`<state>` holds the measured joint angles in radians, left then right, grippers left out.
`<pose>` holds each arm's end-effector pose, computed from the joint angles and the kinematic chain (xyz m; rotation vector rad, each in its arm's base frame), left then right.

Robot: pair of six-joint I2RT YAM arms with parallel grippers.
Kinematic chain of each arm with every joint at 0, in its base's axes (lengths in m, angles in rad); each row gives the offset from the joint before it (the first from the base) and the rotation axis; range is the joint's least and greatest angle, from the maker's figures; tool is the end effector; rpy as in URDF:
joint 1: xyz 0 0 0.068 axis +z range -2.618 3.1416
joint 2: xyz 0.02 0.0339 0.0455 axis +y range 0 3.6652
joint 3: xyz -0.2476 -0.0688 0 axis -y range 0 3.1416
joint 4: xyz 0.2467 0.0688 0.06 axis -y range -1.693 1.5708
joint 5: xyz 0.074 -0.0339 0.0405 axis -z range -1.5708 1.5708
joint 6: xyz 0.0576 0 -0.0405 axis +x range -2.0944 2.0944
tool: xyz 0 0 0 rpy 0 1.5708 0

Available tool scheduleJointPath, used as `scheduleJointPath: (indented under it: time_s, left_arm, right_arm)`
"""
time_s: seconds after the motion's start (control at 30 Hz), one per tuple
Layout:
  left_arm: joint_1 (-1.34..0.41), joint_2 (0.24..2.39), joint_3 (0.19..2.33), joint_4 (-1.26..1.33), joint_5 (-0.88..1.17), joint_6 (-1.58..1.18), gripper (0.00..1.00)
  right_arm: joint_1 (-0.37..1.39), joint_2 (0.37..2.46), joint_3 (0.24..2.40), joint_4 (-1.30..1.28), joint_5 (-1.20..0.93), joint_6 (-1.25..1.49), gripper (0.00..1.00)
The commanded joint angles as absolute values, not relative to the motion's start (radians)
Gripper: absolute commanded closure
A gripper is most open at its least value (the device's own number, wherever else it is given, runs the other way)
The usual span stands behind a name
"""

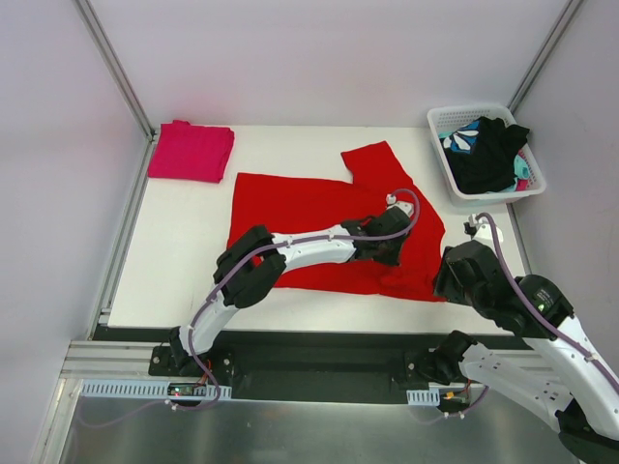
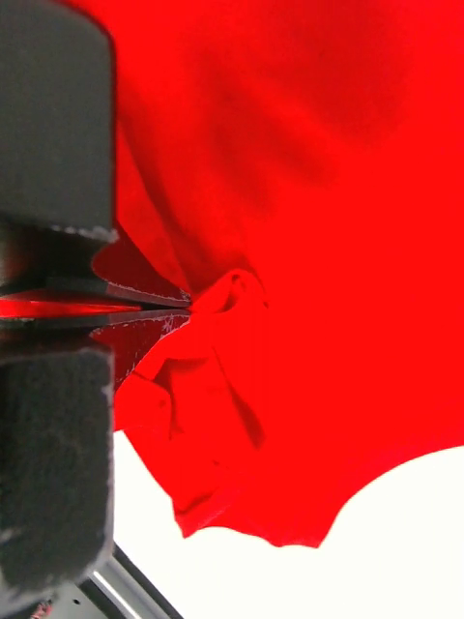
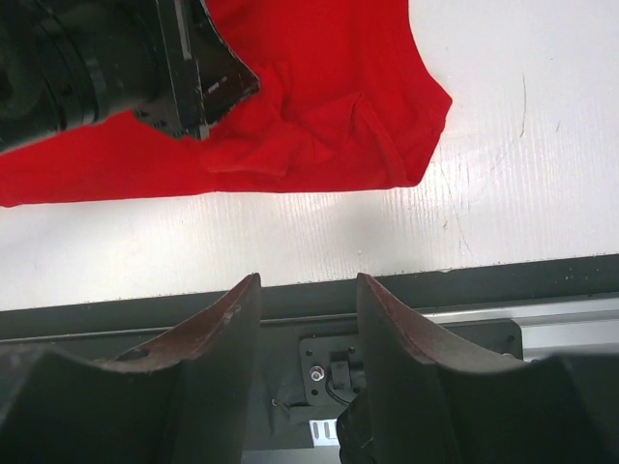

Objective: Fold and stack the t-shirts

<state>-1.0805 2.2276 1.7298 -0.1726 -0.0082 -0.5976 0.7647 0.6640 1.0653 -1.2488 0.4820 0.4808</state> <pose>0.2451 -0.4583 0.1627 0.5687 2.3293 -0.8556 0.0989 0.0579 0.3240 -0.1131 2.2949 0.0481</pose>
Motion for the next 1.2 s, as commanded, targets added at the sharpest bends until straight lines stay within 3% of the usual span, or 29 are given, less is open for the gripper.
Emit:
scheduleJointPath:
  time_s: [0.0,1.17]
  left_arm:
    - [-1.060,2.203,1.789,-0.183,-0.092,-0.664,1.00]
    - [-0.976,2.227,1.939,-0.327,-0.183,-0.652,1.00]
  right_arm:
    - [0.769,0.652,1.060,-1.236,0.474,0.469,0.53]
    - [0.769,0.653,1.031,-1.213,0.442,0.459,0.53]
